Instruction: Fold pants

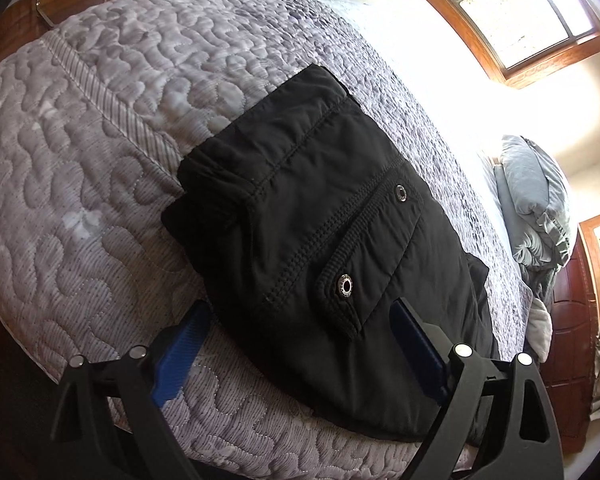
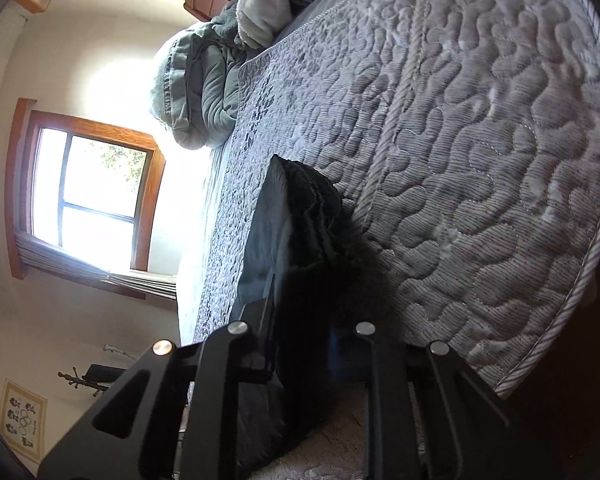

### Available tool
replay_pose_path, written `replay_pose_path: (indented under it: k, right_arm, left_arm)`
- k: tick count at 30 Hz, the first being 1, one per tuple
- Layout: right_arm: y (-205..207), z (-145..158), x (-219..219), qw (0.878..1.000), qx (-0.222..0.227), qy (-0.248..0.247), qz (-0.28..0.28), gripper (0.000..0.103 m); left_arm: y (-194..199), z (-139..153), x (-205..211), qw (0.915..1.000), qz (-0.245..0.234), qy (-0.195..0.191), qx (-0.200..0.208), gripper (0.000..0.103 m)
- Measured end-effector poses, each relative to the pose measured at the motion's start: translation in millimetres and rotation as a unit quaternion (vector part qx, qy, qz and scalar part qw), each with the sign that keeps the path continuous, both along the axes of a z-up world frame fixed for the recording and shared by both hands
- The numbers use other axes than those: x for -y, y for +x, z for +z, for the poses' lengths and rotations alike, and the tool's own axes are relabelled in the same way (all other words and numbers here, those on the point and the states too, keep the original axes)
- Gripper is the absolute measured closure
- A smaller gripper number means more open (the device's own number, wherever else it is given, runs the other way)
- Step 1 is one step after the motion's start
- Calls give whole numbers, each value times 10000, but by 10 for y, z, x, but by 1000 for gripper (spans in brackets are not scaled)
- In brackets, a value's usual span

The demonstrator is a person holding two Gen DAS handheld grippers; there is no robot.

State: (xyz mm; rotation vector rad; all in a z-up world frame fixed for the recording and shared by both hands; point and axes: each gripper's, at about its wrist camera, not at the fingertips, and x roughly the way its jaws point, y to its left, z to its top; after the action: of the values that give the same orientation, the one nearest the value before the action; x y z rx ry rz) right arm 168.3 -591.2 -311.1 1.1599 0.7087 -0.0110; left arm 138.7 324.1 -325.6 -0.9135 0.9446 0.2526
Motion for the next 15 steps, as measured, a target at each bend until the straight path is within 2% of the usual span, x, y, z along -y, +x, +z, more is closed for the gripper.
replay_pose_path:
  k: [9, 15]
  right_arm:
    - [195, 595, -269, 9970, 68, -707, 320, 86]
    - [306, 991, -504, 9904, 184, -1234, 596, 87]
  left_arm:
    - [4, 32, -16, 9998, 7, 77, 157, 11]
    - [-89, 27, -52, 9989, 215, 74, 407, 11]
